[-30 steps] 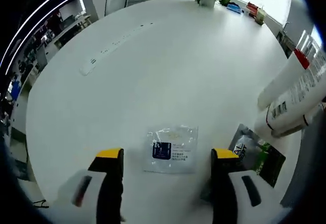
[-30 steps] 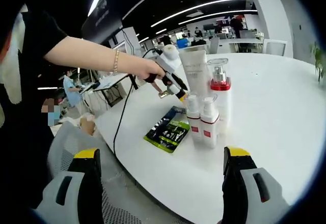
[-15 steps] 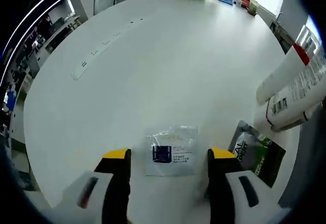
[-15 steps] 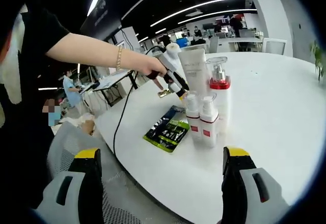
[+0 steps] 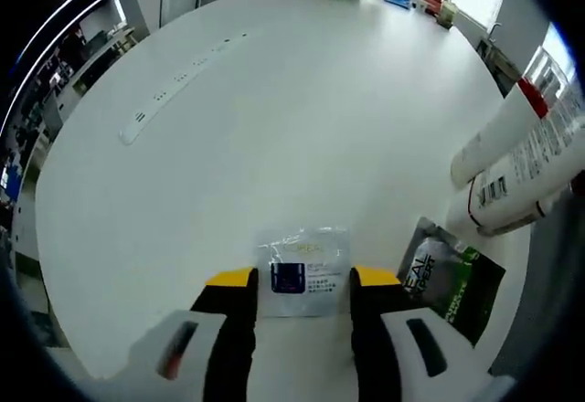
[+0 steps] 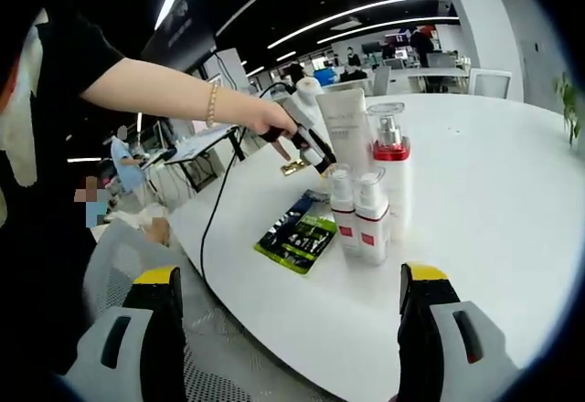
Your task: Arrange the skincare products in the storage area until every visible bottle or jar stands upright without overlapping.
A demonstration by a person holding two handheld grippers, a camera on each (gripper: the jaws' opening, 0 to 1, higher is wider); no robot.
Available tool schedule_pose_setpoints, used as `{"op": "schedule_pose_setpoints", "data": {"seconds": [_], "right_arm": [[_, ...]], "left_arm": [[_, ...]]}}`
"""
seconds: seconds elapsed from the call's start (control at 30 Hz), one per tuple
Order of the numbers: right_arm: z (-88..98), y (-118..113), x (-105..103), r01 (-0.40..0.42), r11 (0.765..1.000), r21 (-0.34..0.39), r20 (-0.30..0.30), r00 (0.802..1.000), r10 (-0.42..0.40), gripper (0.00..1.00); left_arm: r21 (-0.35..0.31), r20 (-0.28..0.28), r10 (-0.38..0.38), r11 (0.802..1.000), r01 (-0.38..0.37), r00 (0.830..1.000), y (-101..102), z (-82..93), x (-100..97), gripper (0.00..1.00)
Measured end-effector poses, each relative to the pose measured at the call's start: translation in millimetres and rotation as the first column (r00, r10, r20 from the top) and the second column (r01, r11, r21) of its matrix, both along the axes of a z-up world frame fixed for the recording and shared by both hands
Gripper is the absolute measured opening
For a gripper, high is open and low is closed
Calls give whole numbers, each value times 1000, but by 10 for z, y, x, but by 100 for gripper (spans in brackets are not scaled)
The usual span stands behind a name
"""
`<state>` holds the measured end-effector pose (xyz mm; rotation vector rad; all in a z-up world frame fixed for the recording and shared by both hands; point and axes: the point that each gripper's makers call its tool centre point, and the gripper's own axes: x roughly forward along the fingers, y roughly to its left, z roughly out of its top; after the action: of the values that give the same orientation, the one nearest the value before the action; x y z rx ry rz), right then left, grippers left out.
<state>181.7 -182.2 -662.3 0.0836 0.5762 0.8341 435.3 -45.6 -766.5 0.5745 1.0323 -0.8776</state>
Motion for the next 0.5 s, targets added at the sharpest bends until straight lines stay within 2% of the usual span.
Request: {"op": "schedule_pose_setpoints", "data": {"seconds": [0.17, 0.27, 0.5], "right_arm": [[0, -20, 10, 7, 1000, -5, 6, 1000, -7, 98], [-2, -25, 9, 5, 1000, -6, 11, 1000, -5, 98], [-6, -30, 13, 1, 1000, -12, 19, 1000, -1, 98]], "left_arm": [[16, 16, 18, 1000, -18, 1000, -1, 24, -15, 41], [14, 5, 26, 1000, -26, 1000, 6, 29, -25, 41], [-12, -5, 110, 994, -110, 994, 92, 93, 0, 41]]}}
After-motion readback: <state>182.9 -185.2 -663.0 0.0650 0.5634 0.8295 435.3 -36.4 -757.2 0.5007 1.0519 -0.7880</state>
